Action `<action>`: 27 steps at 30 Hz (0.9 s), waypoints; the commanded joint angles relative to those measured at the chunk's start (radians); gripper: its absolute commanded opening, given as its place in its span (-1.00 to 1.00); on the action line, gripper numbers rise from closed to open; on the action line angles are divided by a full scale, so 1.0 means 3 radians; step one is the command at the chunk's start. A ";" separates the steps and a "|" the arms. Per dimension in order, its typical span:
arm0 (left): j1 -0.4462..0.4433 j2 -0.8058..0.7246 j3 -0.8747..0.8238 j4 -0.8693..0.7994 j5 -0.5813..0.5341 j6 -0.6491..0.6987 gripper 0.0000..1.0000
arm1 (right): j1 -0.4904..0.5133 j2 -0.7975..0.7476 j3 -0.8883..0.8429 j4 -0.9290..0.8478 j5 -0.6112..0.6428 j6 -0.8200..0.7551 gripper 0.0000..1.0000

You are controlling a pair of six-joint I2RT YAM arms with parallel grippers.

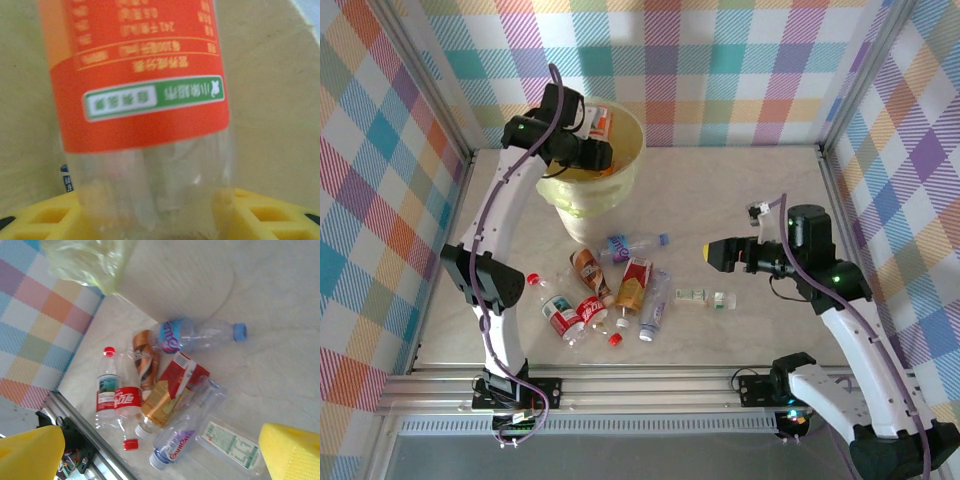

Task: Put the plastic bottles in the bin

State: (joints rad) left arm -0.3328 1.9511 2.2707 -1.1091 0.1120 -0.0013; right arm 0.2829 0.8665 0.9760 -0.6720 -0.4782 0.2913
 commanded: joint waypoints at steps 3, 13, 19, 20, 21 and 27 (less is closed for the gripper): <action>0.0024 0.0003 0.0119 -0.0138 -0.0045 0.0075 0.36 | 0.0045 0.0315 -0.0016 -0.0328 0.0110 -0.0203 0.99; 0.0021 -0.0381 0.0002 0.0000 0.0032 -0.0003 0.91 | 0.0415 0.0702 0.0044 -0.0321 0.0756 -0.0125 0.99; -0.0028 -0.1058 -0.0657 0.0483 0.0120 0.0018 1.00 | 0.0489 0.0704 -0.0277 -0.0134 0.1002 0.0817 0.99; -0.0043 -0.1183 -0.0779 0.0556 0.0171 0.0021 1.00 | 0.0491 0.0691 -0.0376 -0.0053 0.0965 0.0958 0.99; -0.0068 -0.1301 -0.0918 0.0612 0.0232 0.0022 1.00 | 0.0489 0.0700 -0.0445 -0.0010 0.0922 0.1078 0.99; -0.0407 -0.1878 -0.1685 0.0771 0.0586 0.0094 1.00 | 0.0514 0.0646 -0.0613 -0.0112 0.1030 0.1534 0.99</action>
State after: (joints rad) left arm -0.4030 1.4254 1.8557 -0.9188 0.2024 0.0071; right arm 0.4297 1.0882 0.8024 -0.6979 -0.2089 0.6209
